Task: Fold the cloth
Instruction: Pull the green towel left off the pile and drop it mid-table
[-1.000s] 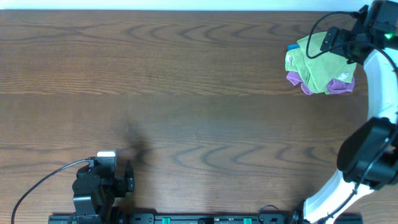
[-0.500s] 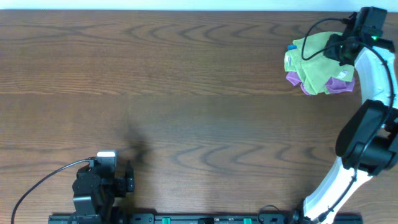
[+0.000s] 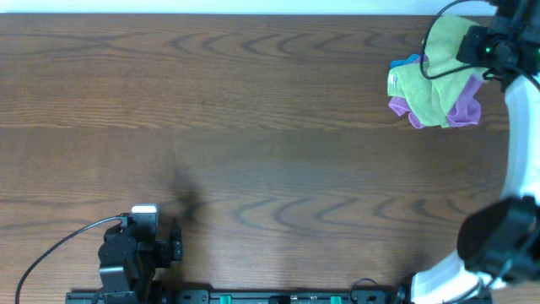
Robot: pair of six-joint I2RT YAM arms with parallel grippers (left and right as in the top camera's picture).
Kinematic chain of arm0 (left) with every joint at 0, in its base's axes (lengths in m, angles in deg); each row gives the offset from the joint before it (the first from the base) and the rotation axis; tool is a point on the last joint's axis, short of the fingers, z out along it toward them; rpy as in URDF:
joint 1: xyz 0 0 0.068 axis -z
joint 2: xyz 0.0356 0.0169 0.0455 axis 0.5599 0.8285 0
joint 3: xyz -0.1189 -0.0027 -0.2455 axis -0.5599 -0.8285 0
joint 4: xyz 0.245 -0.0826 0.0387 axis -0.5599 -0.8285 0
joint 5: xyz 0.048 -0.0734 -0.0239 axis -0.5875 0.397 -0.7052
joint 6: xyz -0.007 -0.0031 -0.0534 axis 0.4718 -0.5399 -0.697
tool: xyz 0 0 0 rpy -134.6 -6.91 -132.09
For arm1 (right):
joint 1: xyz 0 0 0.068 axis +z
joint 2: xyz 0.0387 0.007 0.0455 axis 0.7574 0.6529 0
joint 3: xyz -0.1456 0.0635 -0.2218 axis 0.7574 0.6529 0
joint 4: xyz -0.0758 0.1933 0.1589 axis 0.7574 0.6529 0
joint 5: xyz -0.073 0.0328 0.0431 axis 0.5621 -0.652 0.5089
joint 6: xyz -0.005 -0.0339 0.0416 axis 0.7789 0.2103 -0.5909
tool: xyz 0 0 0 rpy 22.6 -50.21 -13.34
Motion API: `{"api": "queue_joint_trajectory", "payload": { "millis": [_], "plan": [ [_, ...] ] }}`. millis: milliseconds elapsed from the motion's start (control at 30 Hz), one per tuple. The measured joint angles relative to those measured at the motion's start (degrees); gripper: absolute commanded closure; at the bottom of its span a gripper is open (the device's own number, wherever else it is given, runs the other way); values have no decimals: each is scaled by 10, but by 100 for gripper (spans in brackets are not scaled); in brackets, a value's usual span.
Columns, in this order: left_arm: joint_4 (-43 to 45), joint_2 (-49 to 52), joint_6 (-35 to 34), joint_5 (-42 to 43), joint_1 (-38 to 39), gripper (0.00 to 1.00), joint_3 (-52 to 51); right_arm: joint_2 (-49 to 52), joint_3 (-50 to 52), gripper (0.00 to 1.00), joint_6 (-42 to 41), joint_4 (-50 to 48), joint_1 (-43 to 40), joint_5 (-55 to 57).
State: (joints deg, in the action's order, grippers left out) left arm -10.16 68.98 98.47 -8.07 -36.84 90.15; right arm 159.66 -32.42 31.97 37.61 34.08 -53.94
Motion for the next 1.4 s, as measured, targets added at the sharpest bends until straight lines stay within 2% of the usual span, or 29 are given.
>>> {"api": "queue_joint_trajectory", "payload": {
  "millis": [300,467,700,967,1000,1033,1067,1100,1267,1400],
  "plan": [
    [0,0,0,0,0,5,0,-79,-3,99,45,163,88,-23],
    [0,0,0,0,0,5,0,-89,-3,99,73,239,177,-44],
    [0,0,0,0,0,5,0,-89,-3,99,103,240,317,-80],
    [0,0,0,0,0,5,0,-80,-3,98,117,211,424,-102],
    [0,0,0,0,0,4,0,-73,-3,86,119,208,432,-104],
    [0,0,0,0,0,4,0,-58,-3,44,123,205,437,-109],
    [0,0,0,0,0,5,0,-44,-3,19,123,205,442,-110],
    [0,0,0,0,0,5,0,-28,-3,3,125,207,444,-112],
    [0,0,0,0,0,5,0,82,1,1,130,244,439,-134],
    [0,0,0,0,0,5,0,111,9,1,131,249,431,-155]
  ]
}}
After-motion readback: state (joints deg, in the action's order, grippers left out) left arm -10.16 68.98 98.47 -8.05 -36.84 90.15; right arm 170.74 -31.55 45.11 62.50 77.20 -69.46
